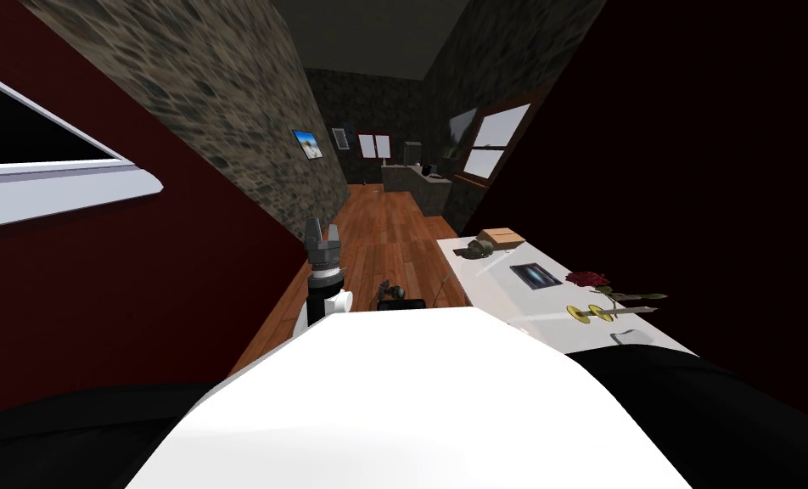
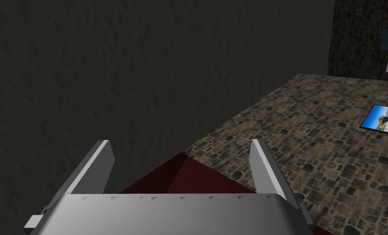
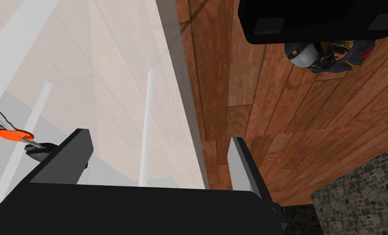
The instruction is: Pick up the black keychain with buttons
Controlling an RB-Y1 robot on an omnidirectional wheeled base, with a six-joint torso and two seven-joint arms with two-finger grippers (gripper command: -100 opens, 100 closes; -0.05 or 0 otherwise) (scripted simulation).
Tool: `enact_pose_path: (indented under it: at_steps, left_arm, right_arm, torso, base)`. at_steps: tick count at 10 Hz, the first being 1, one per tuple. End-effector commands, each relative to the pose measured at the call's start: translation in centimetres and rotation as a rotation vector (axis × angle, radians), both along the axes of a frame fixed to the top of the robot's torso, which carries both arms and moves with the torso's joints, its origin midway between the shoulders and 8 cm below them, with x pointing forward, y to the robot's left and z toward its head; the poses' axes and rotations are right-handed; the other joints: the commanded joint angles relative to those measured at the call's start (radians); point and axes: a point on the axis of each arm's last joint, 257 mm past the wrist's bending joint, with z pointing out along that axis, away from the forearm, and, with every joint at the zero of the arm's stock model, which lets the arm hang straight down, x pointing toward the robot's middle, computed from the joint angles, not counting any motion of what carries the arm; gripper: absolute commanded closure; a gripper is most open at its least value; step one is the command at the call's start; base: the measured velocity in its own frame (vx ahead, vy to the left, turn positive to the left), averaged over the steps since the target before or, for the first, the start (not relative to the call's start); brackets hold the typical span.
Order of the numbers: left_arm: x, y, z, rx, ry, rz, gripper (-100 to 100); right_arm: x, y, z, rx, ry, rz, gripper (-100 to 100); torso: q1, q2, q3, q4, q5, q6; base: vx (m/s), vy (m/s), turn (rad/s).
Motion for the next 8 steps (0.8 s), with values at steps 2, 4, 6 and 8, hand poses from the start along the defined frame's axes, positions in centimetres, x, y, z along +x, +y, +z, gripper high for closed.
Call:
enact_pose_path:
  at_steps: [2,4,6,8]
  left_arm:
    - [0.0,0.0,0.0,0.000,0.000,0.000,0]
    - [0.0,0.0,0.0,0.000,0.000,0.000,0]
    - [0.0,0.0,0.0,0.000,0.000,0.000,0]
    - [0.0,0.0,0.0,0.000,0.000,0.000,0]
  right_arm:
    - [-2.7,-1.9,0.0,-0.049,0.067,0.023,-100]
    - [-7.0,-4.0,0.4,-0.112,0.168,0.065,-100]
    - [-8.4,-4.4,0.4,-0.128,0.203,0.089,-100]
    - [-10.4,-5.2,0.7,-0.155,0.250,0.103,-100]
  torso:
    - [0.000,0.003,0.001,0.000,0.000,0.000]
    - [-0.001,0.000,0.000,0.000,0.000,0.000]
    - [-0.001,-0.004,-0.002,-0.001,0.000,0.000]
    - [0.000,0.003,0.002,0.001,0.000,0.000]
  base:
    - [0.070,-0.009,0.035]
    - [0.164,-0.018,0.097]
    - [0.168,-0.023,0.056]
    - [0.035,-0.016,0.022]
